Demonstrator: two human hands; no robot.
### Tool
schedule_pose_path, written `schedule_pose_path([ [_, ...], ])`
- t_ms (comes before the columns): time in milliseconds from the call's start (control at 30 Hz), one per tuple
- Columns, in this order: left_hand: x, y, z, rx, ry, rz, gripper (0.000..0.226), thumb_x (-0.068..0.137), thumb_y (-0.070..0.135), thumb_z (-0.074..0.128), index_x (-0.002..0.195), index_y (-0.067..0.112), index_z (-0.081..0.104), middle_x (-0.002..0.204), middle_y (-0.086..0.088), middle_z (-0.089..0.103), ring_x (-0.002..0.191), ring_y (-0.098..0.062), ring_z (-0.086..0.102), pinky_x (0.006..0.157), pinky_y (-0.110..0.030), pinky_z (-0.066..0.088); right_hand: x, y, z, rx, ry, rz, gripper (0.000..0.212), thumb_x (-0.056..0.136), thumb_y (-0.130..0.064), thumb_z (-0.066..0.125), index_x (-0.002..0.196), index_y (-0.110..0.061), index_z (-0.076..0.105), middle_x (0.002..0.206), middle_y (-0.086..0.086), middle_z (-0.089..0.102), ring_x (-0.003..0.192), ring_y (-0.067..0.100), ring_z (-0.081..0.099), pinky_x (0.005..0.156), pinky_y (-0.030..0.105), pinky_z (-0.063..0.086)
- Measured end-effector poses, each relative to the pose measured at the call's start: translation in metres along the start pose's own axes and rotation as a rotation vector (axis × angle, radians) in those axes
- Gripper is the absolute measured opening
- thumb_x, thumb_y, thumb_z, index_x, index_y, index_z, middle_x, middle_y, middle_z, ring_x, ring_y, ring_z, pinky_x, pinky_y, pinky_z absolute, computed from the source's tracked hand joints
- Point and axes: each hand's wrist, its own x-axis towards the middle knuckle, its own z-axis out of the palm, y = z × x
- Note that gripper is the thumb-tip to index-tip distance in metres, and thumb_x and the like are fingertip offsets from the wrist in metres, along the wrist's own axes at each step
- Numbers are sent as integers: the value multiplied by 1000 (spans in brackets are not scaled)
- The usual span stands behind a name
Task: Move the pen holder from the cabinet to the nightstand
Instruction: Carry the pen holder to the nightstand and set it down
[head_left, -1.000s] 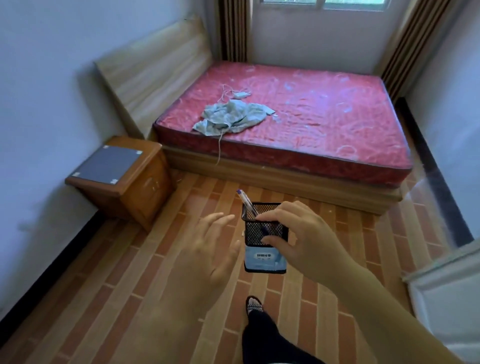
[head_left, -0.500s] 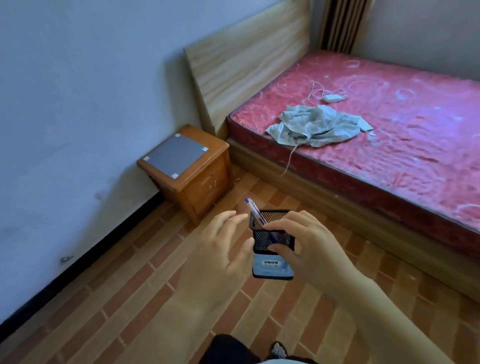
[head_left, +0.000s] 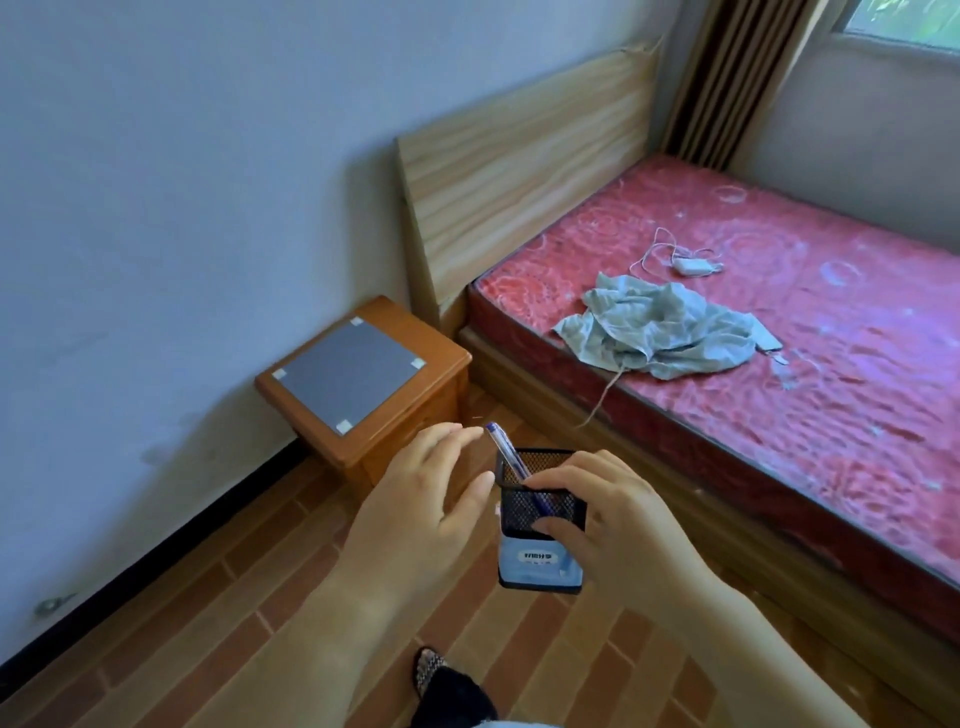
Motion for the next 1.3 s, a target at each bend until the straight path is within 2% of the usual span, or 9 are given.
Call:
schedule_pose_path([
  [167,75,-29,-36,61,-6,89,45,89,51,36,132,38,37,141,20,36,127,6,29,93,-8,24,71,12,5,-24,75,37,33,75,-19,73,106,-27,63,93,-14,59,87,8,49,71,12,38],
  [300,100,-53,-43,4,-32,31,45,89,53,35,132,41,35,141,21,34,128,6,28,96,-12,26,114,17,10,-22,89,51,32,75,-19,73,104,-27,64,91,-17,57,86,4,46,70,9,36],
  [567,163,-96,-57,26,20,-78,47,89,54,34,134,41,32,142,23,31,123,10,26,91,-8,24,222,31,27,16,-2,-44,33,73,-18,74,103,-27,64,92,-16,58,87,9,51,73,14,39],
  [700,216,-115,-60,25,67,-129,46,91,51,37,135,38,34,141,22,33,126,7,27,95,-12,27,289,54,34,44,-42,-134,35,73,-17,75,104,-27,63,94,-18,56,89,9,52,75,19,44],
  [800,264,-124,-54,26,112,-180,45,91,49,39,134,38,34,141,22,33,119,15,24,91,-6,21,346,81,35,62,-91,-204,34,73,-17,74,104,-25,64,95,-18,55,90,10,53,77,19,44],
  [900,317,-127,-47,3,137,-250,45,91,47,40,135,36,34,142,19,33,126,6,28,94,-11,24,402,110,30,67,-158,-273,33,74,-16,73,105,-23,64,97,-11,62,89,8,50,75,18,42],
  [1033,404,-124,-40,-34,207,-345,43,91,45,42,133,35,36,139,20,35,117,11,29,86,-7,23,484,151,11,65,-264,-347,33,76,-15,71,108,-21,63,97,-7,62,87,7,48,73,10,35],
  [1133,457,-122,-40,-86,267,-384,43,90,44,45,132,37,37,138,21,36,107,18,22,77,0,21,535,173,-4,64,-275,-386,34,75,-14,72,108,-20,63,97,-4,64,88,11,51,72,16,40],
  [1300,500,-127,-49,-96,316,-399,45,90,44,47,133,36,36,139,20,36,113,13,26,90,-15,27,589,189,-14,71,-261,-407,33,75,-12,71,106,-20,64,95,-6,62,87,-1,40,73,8,34],
])
